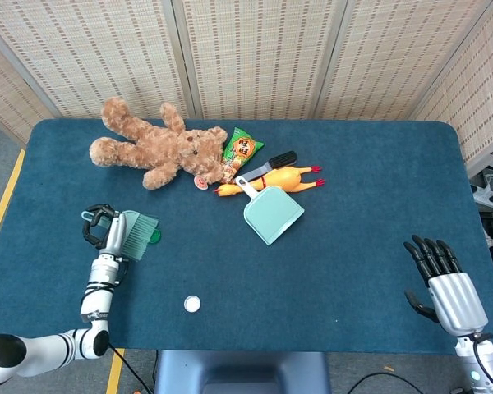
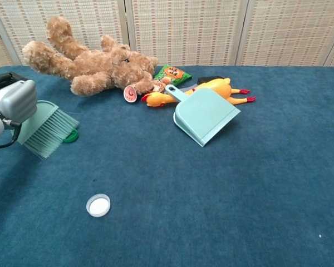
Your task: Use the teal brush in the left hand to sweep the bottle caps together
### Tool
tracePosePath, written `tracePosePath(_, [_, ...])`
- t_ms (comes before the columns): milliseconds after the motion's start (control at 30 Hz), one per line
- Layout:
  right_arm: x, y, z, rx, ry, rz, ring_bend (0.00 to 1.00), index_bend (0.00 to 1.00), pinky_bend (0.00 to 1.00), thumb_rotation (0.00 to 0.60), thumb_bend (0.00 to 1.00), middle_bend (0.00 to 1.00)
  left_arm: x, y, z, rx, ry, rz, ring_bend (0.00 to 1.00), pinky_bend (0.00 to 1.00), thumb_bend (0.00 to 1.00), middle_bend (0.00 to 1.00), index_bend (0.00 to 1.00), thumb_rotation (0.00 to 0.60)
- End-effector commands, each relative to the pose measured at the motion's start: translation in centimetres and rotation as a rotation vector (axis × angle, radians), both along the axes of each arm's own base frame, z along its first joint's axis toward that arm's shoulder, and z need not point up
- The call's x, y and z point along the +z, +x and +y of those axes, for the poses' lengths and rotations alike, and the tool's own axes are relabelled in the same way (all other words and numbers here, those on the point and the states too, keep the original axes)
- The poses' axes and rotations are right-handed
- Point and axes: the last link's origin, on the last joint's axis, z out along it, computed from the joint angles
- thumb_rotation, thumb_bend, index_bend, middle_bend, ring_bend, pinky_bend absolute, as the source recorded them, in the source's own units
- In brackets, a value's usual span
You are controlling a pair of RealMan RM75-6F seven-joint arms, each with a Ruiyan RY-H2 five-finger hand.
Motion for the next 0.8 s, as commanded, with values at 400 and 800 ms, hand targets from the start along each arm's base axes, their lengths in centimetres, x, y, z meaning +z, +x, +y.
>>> tracePosePath(400, [-0.3,0.0,-0.1,-0.005,0.009,0.006,0.0,0.0,0.0,0.6,0.23,0.0,1.7,1.1,-1.1,-0.046,0.034,-0.046,0.75,0.82,0.55,1.0,0.88,0.6])
tracePosePath(800, [-0.9,0.0,-0.2,-0.009,0.035,0.016,0.0,0.0,0.0,0.6,0.23,0.0,4.8,9.2,-6.4,-0.148,-0.09,-0.311,0.74,0.8,0.55,1.0,0.88,0.6])
